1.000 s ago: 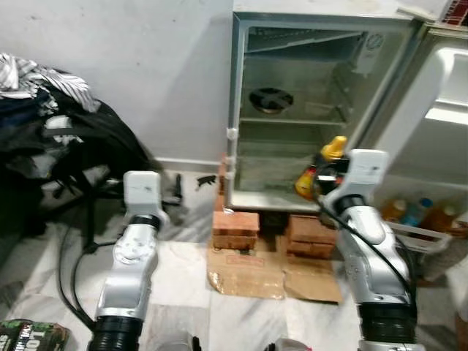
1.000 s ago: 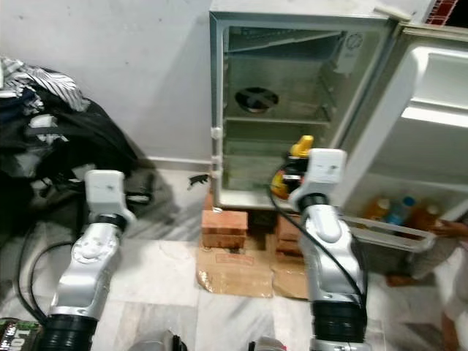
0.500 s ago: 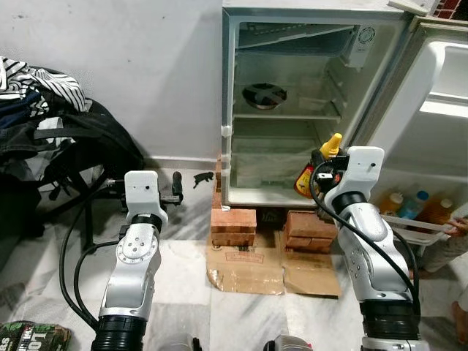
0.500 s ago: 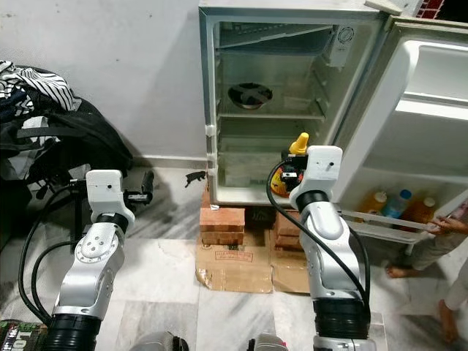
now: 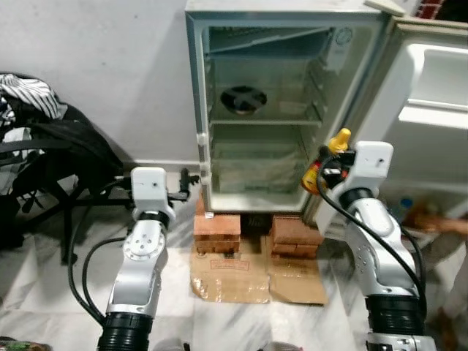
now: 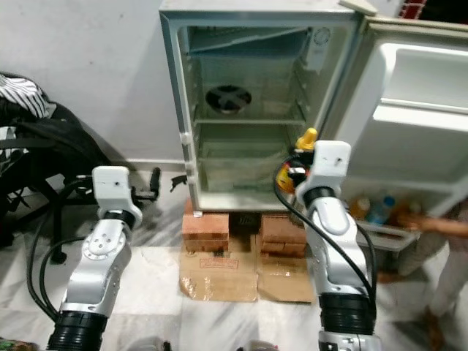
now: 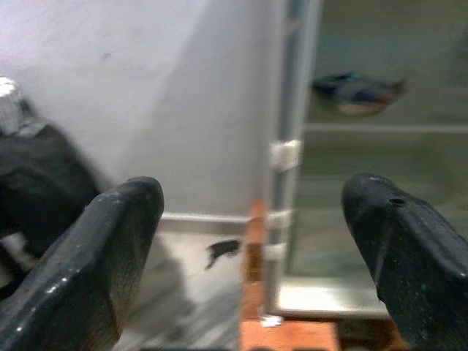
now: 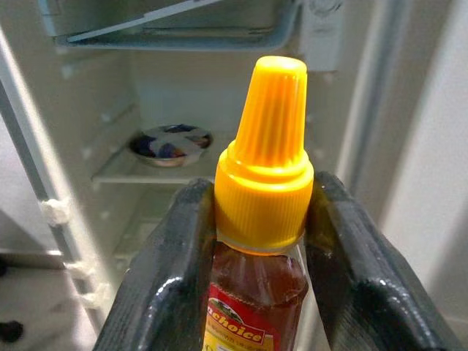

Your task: Restocking fridge

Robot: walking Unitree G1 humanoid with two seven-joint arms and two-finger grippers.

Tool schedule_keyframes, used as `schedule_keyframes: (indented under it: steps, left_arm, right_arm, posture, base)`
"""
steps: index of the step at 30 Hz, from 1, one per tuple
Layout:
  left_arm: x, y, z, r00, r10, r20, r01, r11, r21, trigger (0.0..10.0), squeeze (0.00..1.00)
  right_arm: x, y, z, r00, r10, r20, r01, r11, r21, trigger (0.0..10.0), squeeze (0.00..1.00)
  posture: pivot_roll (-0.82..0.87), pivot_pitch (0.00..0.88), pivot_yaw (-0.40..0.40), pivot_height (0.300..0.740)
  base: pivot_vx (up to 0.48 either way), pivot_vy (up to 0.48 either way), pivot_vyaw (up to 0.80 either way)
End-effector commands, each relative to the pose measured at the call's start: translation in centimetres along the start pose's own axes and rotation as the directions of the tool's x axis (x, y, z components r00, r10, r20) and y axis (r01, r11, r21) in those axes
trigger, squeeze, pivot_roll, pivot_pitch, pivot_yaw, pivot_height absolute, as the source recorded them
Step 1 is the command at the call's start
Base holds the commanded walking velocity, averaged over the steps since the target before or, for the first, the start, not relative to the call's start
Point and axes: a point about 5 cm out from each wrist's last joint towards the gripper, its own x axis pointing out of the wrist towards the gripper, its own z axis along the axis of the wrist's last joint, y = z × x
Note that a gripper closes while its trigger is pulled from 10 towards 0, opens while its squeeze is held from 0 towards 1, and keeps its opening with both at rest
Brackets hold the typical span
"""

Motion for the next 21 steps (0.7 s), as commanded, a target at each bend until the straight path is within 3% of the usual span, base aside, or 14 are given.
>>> schedule_keyframes:
  steps: [1,21]
  left_arm:
    - [0.04,0.05,0.08,1.000,0.006,0.002,-0.006,1.000,0.002,10.0,0.00]
    - [0.08,0.11,0.05,1.000,0.022,0.006,-0.022,1.000,0.003,10.0,0.00]
  right_arm:
    - [0.18,0.11,0.79,0.999,0.010,0.032,-0.009,1.000,-0.008,10.0,0.00]
    - [0.26,0.31,0.38,1.000,0.024,0.015,-0.024,1.000,-0.002,10.0,0.00]
  posture:
    - [-0.01,0.000,-0.019,0.740]
    - [-0.01,0.000,-0.017,0.740]
  base:
    - [0.000,-0.424,0.00]
    - [0.000,-0.439,0.00]
